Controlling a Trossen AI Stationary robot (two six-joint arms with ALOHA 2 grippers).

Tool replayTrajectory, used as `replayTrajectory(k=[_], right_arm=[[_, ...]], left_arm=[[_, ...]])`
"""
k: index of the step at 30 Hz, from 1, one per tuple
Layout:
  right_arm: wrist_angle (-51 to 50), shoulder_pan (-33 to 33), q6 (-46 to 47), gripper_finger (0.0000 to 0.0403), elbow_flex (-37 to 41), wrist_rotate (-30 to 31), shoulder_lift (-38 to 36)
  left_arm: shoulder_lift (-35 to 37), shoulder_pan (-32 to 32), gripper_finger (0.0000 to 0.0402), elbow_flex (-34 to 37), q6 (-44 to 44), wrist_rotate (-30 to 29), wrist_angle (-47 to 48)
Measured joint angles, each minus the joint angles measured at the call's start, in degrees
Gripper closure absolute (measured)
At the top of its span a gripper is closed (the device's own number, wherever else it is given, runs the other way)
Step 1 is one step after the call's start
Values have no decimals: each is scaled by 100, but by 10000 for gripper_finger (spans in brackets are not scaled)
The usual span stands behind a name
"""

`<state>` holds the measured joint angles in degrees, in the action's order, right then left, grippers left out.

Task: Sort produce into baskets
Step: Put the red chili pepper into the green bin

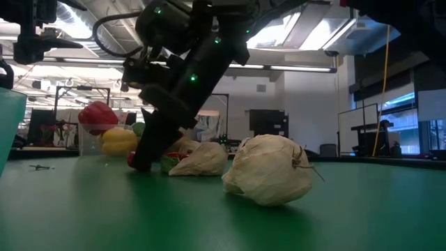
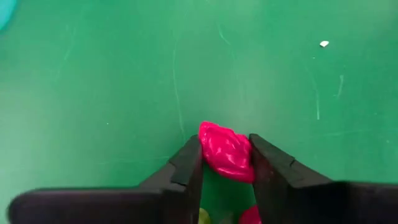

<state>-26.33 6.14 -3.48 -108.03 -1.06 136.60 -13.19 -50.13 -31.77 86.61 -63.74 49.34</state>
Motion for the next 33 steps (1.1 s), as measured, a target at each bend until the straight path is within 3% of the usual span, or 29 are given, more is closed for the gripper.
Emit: replayTrajectory(k=[10, 16, 26, 33], right_arm=[[76, 215, 46, 310, -814, -202, -83], [625, 612, -114, 310, -1332, -379, -90], [1778, 1272, -324, 310, -1430, -452, -72], [2257, 1341, -214, 310, -1432, -455, 194]], left_arm=[[2, 0, 95, 0, 0, -3, 11], [2, -2, 95, 0, 0, -1, 13], [0, 0, 95, 0, 0, -1, 20], [-7, 0, 95, 0, 0, -1, 20]])
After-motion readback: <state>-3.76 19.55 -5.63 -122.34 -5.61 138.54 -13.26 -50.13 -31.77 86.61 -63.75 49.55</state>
